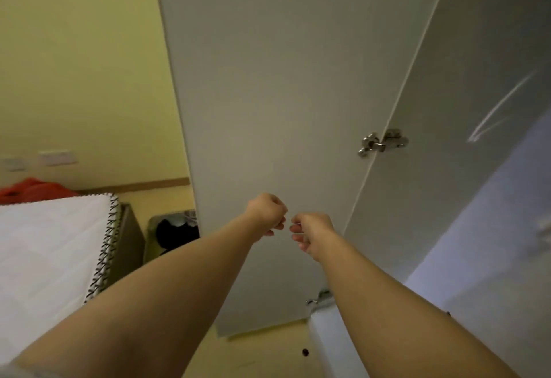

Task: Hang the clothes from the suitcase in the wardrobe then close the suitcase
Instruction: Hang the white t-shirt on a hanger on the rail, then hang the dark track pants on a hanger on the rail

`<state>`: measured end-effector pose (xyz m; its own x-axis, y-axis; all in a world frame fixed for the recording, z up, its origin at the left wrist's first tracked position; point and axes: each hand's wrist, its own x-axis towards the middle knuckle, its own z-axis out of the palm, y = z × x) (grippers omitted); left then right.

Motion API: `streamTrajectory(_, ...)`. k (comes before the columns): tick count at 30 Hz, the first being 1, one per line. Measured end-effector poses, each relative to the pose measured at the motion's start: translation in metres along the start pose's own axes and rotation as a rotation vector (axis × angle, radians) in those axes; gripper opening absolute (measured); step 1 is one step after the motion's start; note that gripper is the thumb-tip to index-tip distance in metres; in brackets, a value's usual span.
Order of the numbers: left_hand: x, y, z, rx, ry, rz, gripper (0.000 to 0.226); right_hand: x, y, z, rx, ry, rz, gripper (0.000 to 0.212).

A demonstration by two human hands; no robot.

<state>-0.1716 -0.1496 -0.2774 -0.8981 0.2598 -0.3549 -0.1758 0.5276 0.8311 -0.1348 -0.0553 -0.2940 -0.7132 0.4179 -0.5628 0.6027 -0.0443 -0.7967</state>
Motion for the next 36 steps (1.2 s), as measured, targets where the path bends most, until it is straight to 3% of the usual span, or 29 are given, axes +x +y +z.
streamTrajectory(8,0.019,-0.085,-0.09,-0.091,0.226,-0.188,0.013,0.005,0.003,0.127,-0.208,-0.224,0.074,0.02)
streamTrajectory(15,0.059,-0.163,-0.183,-0.047,0.303,-0.281,0.026,0.021,-0.009,0.256,-0.333,-0.354,0.103,0.017)
streamTrajectory(24,0.165,-0.234,-0.29,-0.001,0.188,-0.314,0.028,0.1,-0.034,0.384,-0.25,-0.269,0.213,0.014)
streamTrajectory(27,0.202,-0.263,-0.301,0.011,0.13,-0.353,0.029,0.135,-0.029,0.409,-0.26,-0.223,0.298,0.015)
streamTrajectory(31,0.251,-0.296,-0.309,0.041,0.037,-0.381,0.023,0.193,-0.016,0.433,-0.307,-0.15,0.378,0.033)
streamTrajectory(36,0.33,-0.353,-0.308,0.062,-0.041,-0.382,0.017,0.282,0.034,0.459,-0.453,-0.132,0.321,0.033)
